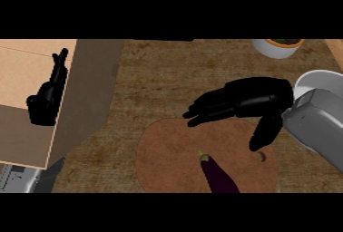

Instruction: Pick the eggplant from the cutting board and place it in the pot

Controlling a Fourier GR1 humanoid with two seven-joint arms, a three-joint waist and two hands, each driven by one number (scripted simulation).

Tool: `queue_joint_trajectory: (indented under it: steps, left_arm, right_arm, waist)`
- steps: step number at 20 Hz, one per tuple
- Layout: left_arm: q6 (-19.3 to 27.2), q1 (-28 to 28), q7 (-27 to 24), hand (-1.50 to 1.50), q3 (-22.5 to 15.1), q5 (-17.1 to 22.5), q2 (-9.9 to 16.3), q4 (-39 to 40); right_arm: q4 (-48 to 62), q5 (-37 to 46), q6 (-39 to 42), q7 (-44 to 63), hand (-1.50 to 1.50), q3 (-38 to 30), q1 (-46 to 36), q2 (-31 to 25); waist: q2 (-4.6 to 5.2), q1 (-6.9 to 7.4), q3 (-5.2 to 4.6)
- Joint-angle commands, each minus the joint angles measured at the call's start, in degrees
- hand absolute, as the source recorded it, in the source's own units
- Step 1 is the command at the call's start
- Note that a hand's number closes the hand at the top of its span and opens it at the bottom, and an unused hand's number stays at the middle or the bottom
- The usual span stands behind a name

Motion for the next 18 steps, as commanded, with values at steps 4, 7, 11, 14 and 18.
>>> queue_joint_trajectory:
  steps: [4,7,11,14,18]
  left_arm:
    - [-1.5,-2.6,1.3,0.0,2.8,1.3,1.7,1.7]
    - [1.5,1.3,0.9,0.0,0.0,-1.1,-1.5,-2.4]
    - [0.1,1.8,1.9,0.0,1.0,-0.3,-0.4,-3.5]
    - [0.2,-0.7,0.5,0.0,1.8,-1.6,-0.3,1.0]
    - [-1.9,-0.3,-0.1,0.0,3.4,-0.7,1.0,1.5]
  right_arm:
    - [-0.7,5.8,5.5,-2.5,-1.5,7.2,-1.5,3.2]
    - [2.7,10.0,3.2,-2.9,-1.5,8.9,-0.9,4.0]
    - [7.0,11.7,2.8,-6.0,-1.5,11.6,-0.4,4.4]
    - [3.8,12.8,1.2,-5.8,-1.5,12.5,1.8,5.0]
    - [1.0,14.6,-1.8,-6.4,-1.5,12.9,5.5,4.4]
  waist:
    - [-0.47,-1.94,-0.04]
    - [-0.52,-1.57,0.0]
    - [-0.45,-1.29,0.02]
    - [-0.45,-2.28,-0.01]
    - [-0.52,-2.54,-0.01]
